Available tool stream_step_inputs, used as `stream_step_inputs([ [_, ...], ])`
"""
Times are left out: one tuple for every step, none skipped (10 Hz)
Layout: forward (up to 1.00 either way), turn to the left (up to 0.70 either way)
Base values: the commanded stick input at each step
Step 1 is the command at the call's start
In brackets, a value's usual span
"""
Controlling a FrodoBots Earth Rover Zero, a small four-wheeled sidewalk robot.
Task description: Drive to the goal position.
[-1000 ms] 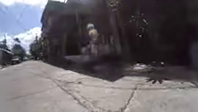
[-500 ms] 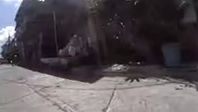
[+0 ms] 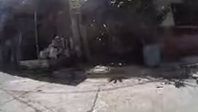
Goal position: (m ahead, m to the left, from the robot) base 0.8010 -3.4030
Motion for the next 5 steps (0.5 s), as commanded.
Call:
stream_step_inputs([
  [0.0, -0.85],
  [0.0, -0.85],
  [0.0, -0.85],
  [0.0, -0.85],
  [0.0, -0.85],
])
